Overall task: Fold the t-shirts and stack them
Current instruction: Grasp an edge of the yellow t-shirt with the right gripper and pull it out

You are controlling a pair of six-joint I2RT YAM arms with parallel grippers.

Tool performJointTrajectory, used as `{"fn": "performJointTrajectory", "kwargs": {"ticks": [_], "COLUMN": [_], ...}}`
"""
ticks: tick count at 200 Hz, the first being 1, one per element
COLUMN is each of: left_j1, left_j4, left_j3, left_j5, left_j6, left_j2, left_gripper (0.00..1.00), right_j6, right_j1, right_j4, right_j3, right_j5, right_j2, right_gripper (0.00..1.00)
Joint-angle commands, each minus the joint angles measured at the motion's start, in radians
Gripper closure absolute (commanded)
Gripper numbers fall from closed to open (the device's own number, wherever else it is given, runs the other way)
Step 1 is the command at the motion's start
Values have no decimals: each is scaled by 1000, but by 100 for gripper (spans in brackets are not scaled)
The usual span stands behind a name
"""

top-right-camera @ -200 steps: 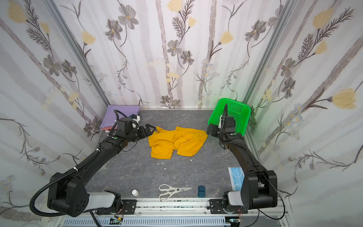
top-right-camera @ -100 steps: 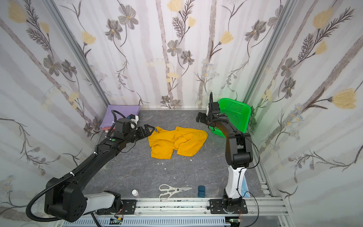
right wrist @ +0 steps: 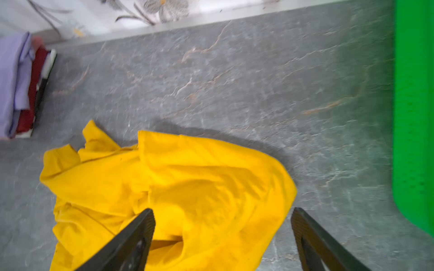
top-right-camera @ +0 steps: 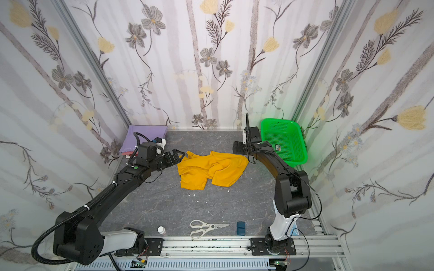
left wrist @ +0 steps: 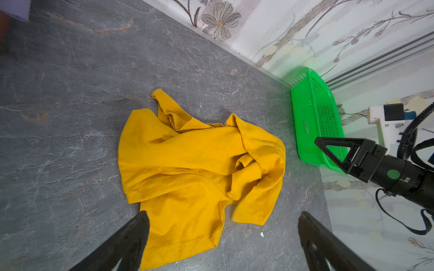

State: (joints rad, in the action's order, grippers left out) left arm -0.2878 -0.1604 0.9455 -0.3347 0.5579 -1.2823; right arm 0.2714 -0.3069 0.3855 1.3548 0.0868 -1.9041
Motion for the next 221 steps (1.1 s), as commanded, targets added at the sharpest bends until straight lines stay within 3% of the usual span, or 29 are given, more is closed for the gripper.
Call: {"fn": "performJointTrajectory", "kwargs": {"ticks": [1, 46, 71, 120, 138, 162, 194, 221], "left_j1": [1, 0, 0, 0, 1, 2, 5, 5], "left_j4": [16, 29, 44, 43, 50, 50, 56, 61], "left_j3": [-2, -7, -15, -24, -24, -25, -28, -30], "left_j5": [9, 19, 12, 18, 16, 16, 16, 13], "left_j6": [8, 17, 27, 21, 23, 21, 22, 23], "left_j2": [14, 17, 11, 16, 12, 17, 18, 17], "left_gripper": [0, 0, 0, 0, 0, 0, 0, 0], "right_j6": [5, 182, 252, 252, 266, 287, 280, 271], "right_j1": [-93, -337, -379, -460, -503, -509, -511, -508], "right_j4": [14, -67, -114, -58, -45, -14, 4, 36], "right_j3": [-70, -243, -249, -168, -149, -129, -139, -147], "right_j5": [-23, -139, -153, -216, -232, -274, -298, -340], "right_j2": [19, 56, 15, -82, -115, -153, -175, -177], "right_gripper": [12, 14, 18, 27, 36, 55, 64, 87]}}
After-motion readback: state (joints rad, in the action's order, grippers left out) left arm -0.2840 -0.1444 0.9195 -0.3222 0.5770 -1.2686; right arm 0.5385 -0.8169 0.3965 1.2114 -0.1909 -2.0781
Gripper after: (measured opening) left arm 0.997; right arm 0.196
